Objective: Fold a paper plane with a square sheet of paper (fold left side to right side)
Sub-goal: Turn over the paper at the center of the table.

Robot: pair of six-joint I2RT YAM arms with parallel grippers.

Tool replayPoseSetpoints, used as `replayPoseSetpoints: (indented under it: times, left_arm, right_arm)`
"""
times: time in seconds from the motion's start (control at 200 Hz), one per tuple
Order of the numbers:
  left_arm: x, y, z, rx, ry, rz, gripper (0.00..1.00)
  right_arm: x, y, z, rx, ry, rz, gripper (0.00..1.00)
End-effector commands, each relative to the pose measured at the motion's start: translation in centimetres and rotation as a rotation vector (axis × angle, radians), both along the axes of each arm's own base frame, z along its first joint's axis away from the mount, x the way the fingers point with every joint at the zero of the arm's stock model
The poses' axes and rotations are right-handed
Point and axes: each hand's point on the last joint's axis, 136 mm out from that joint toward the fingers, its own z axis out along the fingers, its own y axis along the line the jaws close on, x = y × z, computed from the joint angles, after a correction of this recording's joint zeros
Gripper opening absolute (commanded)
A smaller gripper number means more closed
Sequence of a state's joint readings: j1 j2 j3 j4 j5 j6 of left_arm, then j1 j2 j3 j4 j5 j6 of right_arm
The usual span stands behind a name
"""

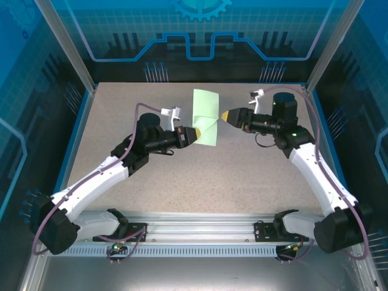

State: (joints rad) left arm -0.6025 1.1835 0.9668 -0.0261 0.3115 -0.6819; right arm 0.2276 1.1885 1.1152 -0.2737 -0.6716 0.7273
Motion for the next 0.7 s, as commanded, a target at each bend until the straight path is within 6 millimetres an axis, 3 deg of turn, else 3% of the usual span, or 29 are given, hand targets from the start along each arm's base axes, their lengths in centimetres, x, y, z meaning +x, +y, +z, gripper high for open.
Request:
replayPoseSetpoints:
  times: [0.0, 0.135, 0.33, 0.545, 0.695]
  left_arm:
    - [-0.3, 3.2, -2.2, 0.358, -0.052, 0.138, 0.07]
    - [-0.4, 5.4, -4.6, 0.693, -0.045, 0.257, 0.0]
    - [-0.5, 7.5, -7.4, 1.257, -0.008, 0.38, 0.0]
    - [-0.5, 5.8, -9.5, 1.64, 0.039, 0.43, 0.0]
    - [-0.1, 3.8, -13.8, 1.753, 0.115, 0.37, 0.0]
  right_arm:
    - [-1.1, -6.8, -5.7, -0.384, 0.114, -0.206, 0.7]
    - [-1.9, -12.3, -8.9, -0.525, 0.192, -0.361, 0.75]
    - [-3.0, -16.0, -11.6, -0.587, 0.247, -0.484, 0.76]
    - [-3.9, -18.1, -13.2, -0.614, 0.293, -0.545, 0.77]
    - [-4.3, -18.8, -13.3, -0.606, 0.296, -0.571, 0.77]
